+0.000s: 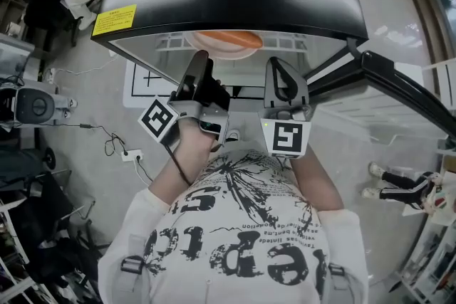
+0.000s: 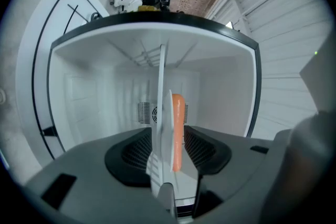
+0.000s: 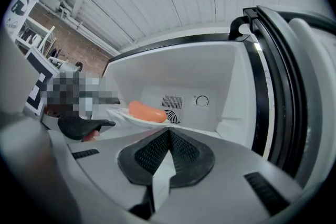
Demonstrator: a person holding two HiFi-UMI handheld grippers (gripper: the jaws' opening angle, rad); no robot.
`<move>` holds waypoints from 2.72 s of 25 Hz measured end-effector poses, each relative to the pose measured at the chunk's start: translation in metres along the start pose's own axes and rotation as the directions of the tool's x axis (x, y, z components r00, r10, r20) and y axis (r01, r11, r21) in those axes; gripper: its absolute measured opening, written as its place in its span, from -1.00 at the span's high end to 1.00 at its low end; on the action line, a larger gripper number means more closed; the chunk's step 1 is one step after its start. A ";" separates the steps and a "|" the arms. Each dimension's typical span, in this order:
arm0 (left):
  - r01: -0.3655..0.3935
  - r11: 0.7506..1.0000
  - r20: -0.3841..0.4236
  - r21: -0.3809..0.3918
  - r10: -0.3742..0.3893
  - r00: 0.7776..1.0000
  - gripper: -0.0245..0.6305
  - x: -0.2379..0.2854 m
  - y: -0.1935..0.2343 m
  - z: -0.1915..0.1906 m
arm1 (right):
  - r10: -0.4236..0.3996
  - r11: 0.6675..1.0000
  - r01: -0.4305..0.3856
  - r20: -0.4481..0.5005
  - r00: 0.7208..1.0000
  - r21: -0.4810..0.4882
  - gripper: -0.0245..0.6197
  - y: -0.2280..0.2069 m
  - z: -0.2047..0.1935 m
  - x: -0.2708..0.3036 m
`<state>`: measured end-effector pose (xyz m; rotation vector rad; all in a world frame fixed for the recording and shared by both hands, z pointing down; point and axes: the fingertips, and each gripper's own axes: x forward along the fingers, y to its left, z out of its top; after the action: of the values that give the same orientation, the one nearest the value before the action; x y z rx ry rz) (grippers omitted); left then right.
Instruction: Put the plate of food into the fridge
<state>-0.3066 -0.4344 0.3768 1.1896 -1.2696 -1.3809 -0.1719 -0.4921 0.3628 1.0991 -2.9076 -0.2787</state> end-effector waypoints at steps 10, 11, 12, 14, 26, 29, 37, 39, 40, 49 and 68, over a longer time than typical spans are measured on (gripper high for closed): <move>-0.045 0.981 0.027 0.187 0.040 0.999 0.90 -0.028 0.007 0.003 | 0.055 0.998 -0.055 0.000 0.998 0.021 0.92 0.021 0.004 -0.006; -0.031 0.978 0.017 0.205 0.028 0.999 0.90 -0.029 0.004 0.001 | 0.059 0.998 -0.060 0.003 0.998 0.020 0.92 0.023 0.006 -0.007; -0.011 0.971 0.004 0.237 0.010 1.000 0.91 -0.030 -0.001 -0.002 | 0.064 0.998 -0.064 0.000 0.998 0.025 0.92 0.024 0.006 -0.008; 0.027 0.947 -0.016 0.320 -0.023 1.000 0.91 -0.031 -0.012 -0.005 | 0.073 0.996 -0.072 -0.005 0.997 0.044 0.92 0.027 0.006 -0.009; 0.078 0.274 -0.104 0.959 0.081 0.991 0.90 -0.038 -0.014 -0.033 | 0.114 0.990 -0.111 -0.025 0.993 0.090 0.92 0.047 0.010 -0.015; 0.078 0.171 -0.094 0.982 0.084 0.992 0.90 -0.039 -0.017 -0.036 | 0.107 0.991 -0.104 -0.027 0.994 0.082 0.92 0.048 0.008 -0.016; 0.145 -0.130 -0.128 0.981 0.131 0.983 0.90 -0.037 -0.006 -0.054 | 0.103 0.989 -0.103 0.004 0.995 0.107 0.92 0.048 0.013 -0.020; 0.140 -0.052 -0.132 0.989 0.135 0.982 0.90 -0.037 -0.002 -0.050 | 0.106 0.988 -0.104 -0.010 0.994 0.110 0.92 0.049 0.009 -0.019; 0.128 -0.035 -0.122 0.991 0.138 0.983 0.90 -0.036 -0.001 -0.046 | 0.106 0.988 -0.104 -0.015 0.994 0.114 0.92 0.050 0.007 -0.019; 0.062 -0.033 -0.057 0.998 0.145 0.988 0.90 -0.035 0.002 -0.026 | 0.118 0.986 -0.113 -0.036 0.992 0.122 0.92 0.056 0.003 -0.013; 0.116 -0.030 -0.111 0.993 0.136 0.984 0.90 -0.028 -0.006 -0.041 | 0.100 0.993 -0.099 -0.016 0.995 0.056 0.92 0.048 0.015 -0.015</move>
<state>-0.2621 -0.4123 0.3728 2.1689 -2.2392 0.0867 -0.1929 -0.4445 0.3568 0.9536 -2.9584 -0.1853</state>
